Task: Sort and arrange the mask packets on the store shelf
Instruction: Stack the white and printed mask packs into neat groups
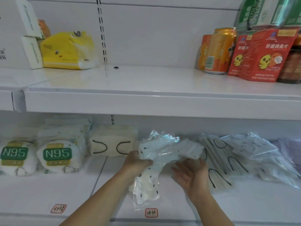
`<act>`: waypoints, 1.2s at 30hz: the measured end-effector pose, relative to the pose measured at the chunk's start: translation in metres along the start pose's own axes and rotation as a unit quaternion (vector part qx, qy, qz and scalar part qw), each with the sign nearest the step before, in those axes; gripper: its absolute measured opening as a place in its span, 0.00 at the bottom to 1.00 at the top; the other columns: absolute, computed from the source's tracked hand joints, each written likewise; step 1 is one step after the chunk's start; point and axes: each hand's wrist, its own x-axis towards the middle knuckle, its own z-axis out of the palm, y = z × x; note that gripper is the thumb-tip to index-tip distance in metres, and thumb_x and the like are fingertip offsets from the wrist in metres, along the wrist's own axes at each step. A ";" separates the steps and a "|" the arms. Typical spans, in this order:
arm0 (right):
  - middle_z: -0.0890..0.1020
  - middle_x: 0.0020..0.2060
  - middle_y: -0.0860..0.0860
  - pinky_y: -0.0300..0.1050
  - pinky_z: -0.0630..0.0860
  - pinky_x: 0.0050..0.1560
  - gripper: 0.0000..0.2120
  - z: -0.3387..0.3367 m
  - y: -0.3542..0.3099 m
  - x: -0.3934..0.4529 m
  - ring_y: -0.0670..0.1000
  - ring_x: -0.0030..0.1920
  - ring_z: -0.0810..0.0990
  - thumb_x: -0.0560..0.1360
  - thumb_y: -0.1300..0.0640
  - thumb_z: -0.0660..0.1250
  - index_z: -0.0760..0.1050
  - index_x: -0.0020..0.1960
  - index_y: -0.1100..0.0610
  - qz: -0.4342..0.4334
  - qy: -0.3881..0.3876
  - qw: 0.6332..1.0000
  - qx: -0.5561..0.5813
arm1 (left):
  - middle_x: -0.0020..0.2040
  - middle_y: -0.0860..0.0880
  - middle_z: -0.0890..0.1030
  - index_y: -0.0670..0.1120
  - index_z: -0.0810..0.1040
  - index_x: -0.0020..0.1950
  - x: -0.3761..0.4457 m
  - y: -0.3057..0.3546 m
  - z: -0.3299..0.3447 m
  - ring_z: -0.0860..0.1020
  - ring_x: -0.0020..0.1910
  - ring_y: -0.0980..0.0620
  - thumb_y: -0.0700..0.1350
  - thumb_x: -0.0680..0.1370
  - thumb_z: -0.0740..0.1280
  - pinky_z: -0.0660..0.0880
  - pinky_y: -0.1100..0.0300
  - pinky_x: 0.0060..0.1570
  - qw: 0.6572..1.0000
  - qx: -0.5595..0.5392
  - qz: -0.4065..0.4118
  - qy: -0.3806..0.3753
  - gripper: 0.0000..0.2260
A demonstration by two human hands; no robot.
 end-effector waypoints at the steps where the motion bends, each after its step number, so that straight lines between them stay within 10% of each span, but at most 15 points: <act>1: 0.84 0.53 0.65 0.58 0.81 0.51 0.33 0.000 0.000 0.000 0.64 0.50 0.85 0.82 0.36 0.55 0.76 0.63 0.66 0.013 0.008 0.999 0.046 | 0.35 0.47 0.83 0.44 0.82 0.43 0.000 0.000 -0.001 0.78 0.27 0.51 0.39 0.71 0.76 0.71 0.61 0.27 1.000 -0.007 -0.003 -0.006 0.05; 6: 0.82 0.55 0.64 0.58 0.82 0.52 0.42 0.001 -0.005 0.008 0.62 0.48 0.86 0.74 0.30 0.66 0.69 0.71 0.62 0.040 0.004 0.993 0.107 | 0.39 0.44 0.86 0.41 0.84 0.48 0.002 -0.005 -0.005 0.84 0.35 0.47 0.36 0.70 0.76 0.80 0.56 0.32 0.997 -0.051 -0.032 -0.038 0.08; 12: 0.85 0.43 0.64 0.48 0.82 0.38 0.11 0.039 -0.004 -0.009 0.57 0.38 0.84 0.77 0.68 0.70 0.77 0.58 0.69 -0.086 0.084 0.989 -0.087 | 0.51 0.45 0.84 0.45 0.77 0.58 0.004 -0.010 -0.008 0.85 0.47 0.43 0.43 0.64 0.78 0.84 0.44 0.44 0.997 -0.055 -0.011 -0.055 0.24; 21: 0.81 0.28 0.50 0.45 0.73 0.34 0.07 0.051 0.063 -0.053 0.49 0.29 0.77 0.70 0.57 0.71 0.76 0.36 0.57 -0.158 0.080 0.901 -0.397 | 0.51 0.30 0.83 0.33 0.84 0.52 -0.014 -0.025 -0.014 0.83 0.50 0.30 0.36 0.69 0.75 0.76 0.33 0.60 0.941 -0.295 -0.092 -0.139 0.13; 26: 0.71 0.26 0.47 0.39 0.67 0.29 0.15 0.060 0.070 -0.066 0.46 0.27 0.69 0.68 0.57 0.69 0.64 0.30 0.55 -0.196 0.089 0.885 -0.413 | 0.52 0.35 0.85 0.39 0.83 0.59 -0.022 -0.026 -0.016 0.85 0.43 0.39 0.42 0.75 0.72 0.81 0.53 0.38 0.931 -0.337 -0.043 -0.136 0.14; 28: 0.71 0.26 0.49 0.39 0.67 0.29 0.16 0.063 0.073 -0.068 0.45 0.26 0.69 0.68 0.58 0.70 0.64 0.29 0.56 -0.215 0.085 0.878 -0.419 | 0.54 0.37 0.85 0.43 0.84 0.58 -0.025 -0.027 -0.019 0.85 0.50 0.38 0.45 0.76 0.72 0.81 0.45 0.52 0.933 -0.328 -0.006 -0.147 0.13; 33: 0.82 0.35 0.47 0.34 0.72 0.34 0.07 0.069 0.086 -0.072 0.42 0.35 0.80 0.69 0.54 0.75 0.77 0.40 0.52 -0.223 0.065 0.863 -0.449 | 0.53 0.46 0.86 0.50 0.80 0.61 -0.029 -0.036 -0.031 0.85 0.53 0.44 0.39 0.77 0.73 0.80 0.40 0.58 0.967 -0.219 0.082 -0.100 0.14; 36: 0.82 0.50 0.45 0.42 0.78 0.47 0.21 0.069 0.083 -0.070 0.46 0.50 0.82 0.68 0.51 0.79 0.74 0.57 0.46 -0.210 0.075 0.901 -0.373 | 0.53 0.51 0.86 0.55 0.80 0.59 -0.026 -0.036 -0.050 0.85 0.51 0.54 0.40 0.78 0.71 0.81 0.49 0.55 0.976 -0.147 0.154 -0.052 0.13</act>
